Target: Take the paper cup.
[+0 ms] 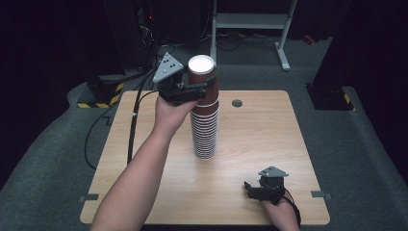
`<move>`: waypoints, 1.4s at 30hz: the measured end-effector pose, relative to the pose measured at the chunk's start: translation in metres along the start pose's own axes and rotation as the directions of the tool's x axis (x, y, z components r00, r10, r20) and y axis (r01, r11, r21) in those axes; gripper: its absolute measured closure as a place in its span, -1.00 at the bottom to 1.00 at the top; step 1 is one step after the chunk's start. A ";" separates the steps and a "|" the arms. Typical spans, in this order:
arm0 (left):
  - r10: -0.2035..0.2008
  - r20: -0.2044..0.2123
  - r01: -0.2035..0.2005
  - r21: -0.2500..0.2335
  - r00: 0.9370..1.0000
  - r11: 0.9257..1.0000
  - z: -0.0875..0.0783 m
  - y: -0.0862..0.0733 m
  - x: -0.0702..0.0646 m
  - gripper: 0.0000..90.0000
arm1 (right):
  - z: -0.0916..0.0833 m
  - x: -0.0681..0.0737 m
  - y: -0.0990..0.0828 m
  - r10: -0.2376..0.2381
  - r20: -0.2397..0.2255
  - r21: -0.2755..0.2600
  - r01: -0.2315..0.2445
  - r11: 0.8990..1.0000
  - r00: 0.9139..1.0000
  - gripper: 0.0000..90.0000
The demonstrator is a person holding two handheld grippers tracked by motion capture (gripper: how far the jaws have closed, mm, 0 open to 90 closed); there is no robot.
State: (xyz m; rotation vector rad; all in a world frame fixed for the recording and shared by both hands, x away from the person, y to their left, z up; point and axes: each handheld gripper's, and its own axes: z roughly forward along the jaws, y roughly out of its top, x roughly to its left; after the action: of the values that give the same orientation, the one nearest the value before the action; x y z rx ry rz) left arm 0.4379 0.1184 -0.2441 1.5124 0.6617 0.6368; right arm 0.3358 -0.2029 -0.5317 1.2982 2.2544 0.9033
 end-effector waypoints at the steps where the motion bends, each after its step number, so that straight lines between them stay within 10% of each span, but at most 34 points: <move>1: -0.001 -0.001 0.001 -0.004 1.000 1.000 -0.001 0.002 0.000 -0.53 | 0.000 0.000 0.000 0.000 0.000 0.000 0.000 1.000 1.000 -0.78; 42: 0.017 -0.033 -0.023 -0.168 0.999 0.986 -0.020 0.043 -0.011 -0.53 | 0.000 0.000 0.000 -0.004 -0.001 0.000 0.004 1.000 1.000 -0.78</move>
State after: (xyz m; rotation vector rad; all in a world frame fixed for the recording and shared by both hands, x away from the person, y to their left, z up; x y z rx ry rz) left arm 0.4170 0.1226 -0.2001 1.3563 0.6022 0.7155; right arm 0.3358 -0.2029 -0.5318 1.2934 2.2568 0.9033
